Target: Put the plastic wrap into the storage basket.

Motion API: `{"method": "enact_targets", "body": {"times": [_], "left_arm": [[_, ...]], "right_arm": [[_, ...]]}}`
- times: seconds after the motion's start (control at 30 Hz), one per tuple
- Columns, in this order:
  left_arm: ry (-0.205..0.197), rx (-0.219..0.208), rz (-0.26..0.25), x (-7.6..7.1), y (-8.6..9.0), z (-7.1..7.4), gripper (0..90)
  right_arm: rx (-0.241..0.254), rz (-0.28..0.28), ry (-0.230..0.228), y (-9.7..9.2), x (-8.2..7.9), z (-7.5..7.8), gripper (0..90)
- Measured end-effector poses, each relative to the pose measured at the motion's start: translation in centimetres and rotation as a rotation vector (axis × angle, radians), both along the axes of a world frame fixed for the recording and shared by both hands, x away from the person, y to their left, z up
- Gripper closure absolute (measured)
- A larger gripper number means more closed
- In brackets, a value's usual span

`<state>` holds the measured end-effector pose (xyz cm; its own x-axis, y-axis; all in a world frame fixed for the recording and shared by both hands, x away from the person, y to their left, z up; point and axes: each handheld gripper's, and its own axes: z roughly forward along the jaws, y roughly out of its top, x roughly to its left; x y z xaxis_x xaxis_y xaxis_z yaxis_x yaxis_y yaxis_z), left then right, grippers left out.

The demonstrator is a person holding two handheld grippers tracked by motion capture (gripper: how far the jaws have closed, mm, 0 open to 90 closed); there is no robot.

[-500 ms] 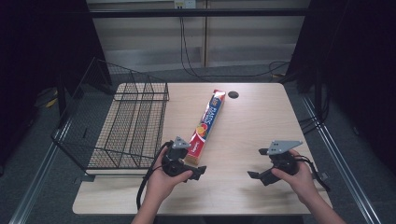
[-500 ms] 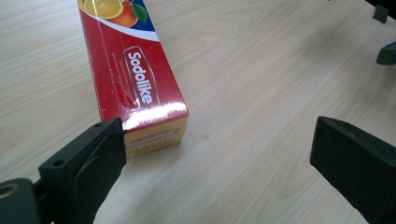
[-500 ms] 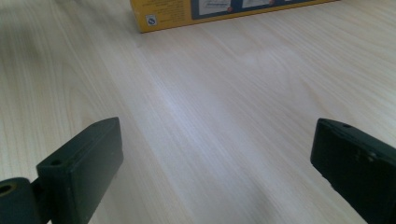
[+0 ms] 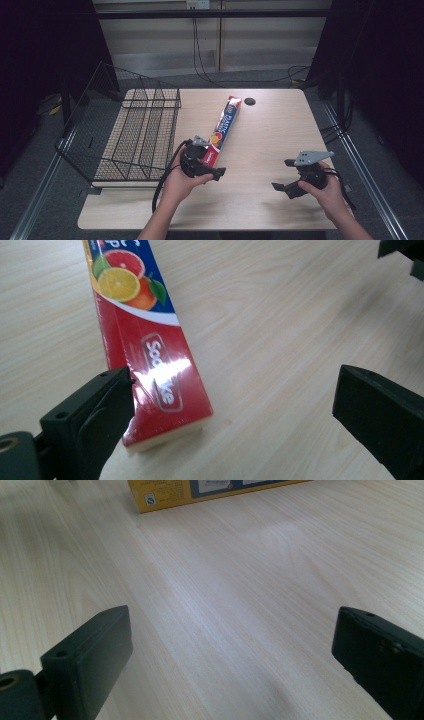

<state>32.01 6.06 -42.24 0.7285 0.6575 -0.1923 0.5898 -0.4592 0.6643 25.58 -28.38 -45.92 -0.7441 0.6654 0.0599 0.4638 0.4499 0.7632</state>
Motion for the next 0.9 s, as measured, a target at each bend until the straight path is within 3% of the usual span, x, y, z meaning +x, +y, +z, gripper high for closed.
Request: {"method": "enact_targets", "body": {"times": [0.27, 0.57, 0.77, 0.9], "left_arm": [[0.012, -0.012, 0.039, 2.8, -0.5, 1.3, 3.4], [0.037, 0.004, 0.081, 5.8, -1.4, 1.6, 4.3], [0.069, -0.019, 0.094, 7.6, -2.1, 1.7, 5.7], [0.065, -0.012, 0.100, 8.7, -2.7, 1.9, 6.5]], "right_arm": [[-0.031, 0.022, -0.009, 0.5, -0.1, -0.4, 2.7], [-0.030, 0.027, -0.008, 0.5, -0.1, -0.4, 2.8], [-0.033, 0.030, -0.010, 0.5, -0.1, -0.4, 2.7], [-0.033, 0.035, -0.010, 0.5, -0.1, -0.3, 2.8]]}}
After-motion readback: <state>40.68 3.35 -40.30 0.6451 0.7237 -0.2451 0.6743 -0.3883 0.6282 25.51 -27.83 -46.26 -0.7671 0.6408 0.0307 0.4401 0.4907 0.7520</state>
